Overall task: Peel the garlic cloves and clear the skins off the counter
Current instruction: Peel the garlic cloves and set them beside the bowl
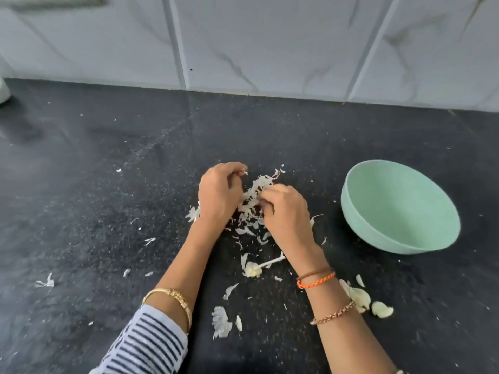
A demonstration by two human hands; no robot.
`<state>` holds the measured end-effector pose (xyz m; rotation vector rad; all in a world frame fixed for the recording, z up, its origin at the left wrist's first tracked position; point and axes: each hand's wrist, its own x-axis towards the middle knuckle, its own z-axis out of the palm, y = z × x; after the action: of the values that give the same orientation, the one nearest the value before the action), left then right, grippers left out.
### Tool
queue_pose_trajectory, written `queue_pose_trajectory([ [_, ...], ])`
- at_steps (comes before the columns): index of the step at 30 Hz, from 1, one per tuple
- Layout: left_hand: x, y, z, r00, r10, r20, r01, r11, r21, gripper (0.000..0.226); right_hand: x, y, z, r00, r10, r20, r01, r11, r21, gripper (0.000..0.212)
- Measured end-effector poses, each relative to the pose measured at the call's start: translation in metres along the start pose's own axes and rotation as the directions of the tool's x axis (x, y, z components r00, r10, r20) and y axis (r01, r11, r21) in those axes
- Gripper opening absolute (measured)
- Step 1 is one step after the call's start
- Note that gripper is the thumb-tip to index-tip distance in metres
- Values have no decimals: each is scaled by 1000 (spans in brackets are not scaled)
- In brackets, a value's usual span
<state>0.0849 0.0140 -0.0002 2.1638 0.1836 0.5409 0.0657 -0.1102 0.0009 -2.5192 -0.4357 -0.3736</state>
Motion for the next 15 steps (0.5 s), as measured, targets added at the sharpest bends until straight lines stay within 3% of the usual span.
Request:
queue_pose_trajectory([
  [6, 4, -2, -1, 997, -79, -21, 77, 995, -69, 32, -2, 3, 1, 973, -15, -229, 17, 1000, 8, 28],
  [8, 6, -4, -2, 994, -105, -26, 102, 990, -97, 33, -2, -1, 1, 962, -68, -266, 69, 998, -5, 24],
  [13, 7, -6, -3, 993, -120, -16, 117, 985, -128, 29, -4, -7, 8, 956, -227, -188, 210, 972, -111, 8],
  [15, 7, -7, -2, 992, -124, -16, 121, 983, -140, 28, -7, -5, 11, 965, -213, -155, 189, 969, -158, 17],
])
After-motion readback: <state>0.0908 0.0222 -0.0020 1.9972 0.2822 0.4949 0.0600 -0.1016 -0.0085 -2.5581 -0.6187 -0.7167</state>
